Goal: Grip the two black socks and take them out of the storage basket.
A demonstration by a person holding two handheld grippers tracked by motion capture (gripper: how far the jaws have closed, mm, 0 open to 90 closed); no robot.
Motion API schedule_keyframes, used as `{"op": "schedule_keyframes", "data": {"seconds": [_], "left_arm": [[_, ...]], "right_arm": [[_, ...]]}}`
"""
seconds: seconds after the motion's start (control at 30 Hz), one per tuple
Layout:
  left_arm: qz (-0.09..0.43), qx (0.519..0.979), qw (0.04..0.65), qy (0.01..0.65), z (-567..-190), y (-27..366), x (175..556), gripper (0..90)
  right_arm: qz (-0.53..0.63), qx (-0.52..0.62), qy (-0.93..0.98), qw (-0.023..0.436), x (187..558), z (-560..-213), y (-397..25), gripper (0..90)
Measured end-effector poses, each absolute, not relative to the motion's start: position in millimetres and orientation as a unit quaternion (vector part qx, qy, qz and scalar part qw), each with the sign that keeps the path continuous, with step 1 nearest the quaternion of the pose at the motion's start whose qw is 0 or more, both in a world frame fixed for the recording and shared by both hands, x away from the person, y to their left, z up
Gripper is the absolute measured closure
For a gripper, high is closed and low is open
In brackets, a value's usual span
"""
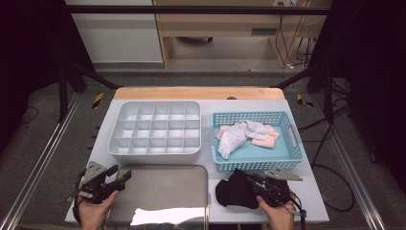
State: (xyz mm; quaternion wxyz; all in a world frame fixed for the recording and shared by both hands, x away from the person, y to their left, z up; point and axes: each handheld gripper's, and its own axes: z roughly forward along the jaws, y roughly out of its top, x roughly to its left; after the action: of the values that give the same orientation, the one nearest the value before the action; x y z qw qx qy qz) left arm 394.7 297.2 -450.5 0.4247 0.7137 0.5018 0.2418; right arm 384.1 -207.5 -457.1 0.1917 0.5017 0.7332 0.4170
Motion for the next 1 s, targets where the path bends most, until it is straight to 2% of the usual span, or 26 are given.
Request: {"op": "schedule_keyframes", "data": {"seconds": [0.23, 0.47, 0.67, 0.9, 1.0], "left_arm": [[0.239, 0.717, 0.429, 0.495, -448, 289, 395, 39.9], [0.236, 0.722, 0.433, 0.486, -444, 278, 390, 39.9], [0.235, 0.724, 0.435, 0.481, -441, 270, 384, 40.0], [0.233, 0.722, 0.446, 0.474, -437, 265, 379, 40.0], [0.233, 0.724, 0.448, 0.469, -437, 264, 378, 39.9]], "right_arm": [[0.458, 0.475, 0.72, 0.214, 377, -431, -199, 62.2], [0.48, 0.437, 0.741, 0.169, 370, -423, -164, 63.6], [0.456, 0.437, 0.764, 0.137, 372, -436, -137, 63.7], [0.417, 0.456, 0.776, 0.129, 380, -460, -127, 57.6], [0.41, 0.456, 0.78, 0.125, 382, -465, -126, 57.6]]}}
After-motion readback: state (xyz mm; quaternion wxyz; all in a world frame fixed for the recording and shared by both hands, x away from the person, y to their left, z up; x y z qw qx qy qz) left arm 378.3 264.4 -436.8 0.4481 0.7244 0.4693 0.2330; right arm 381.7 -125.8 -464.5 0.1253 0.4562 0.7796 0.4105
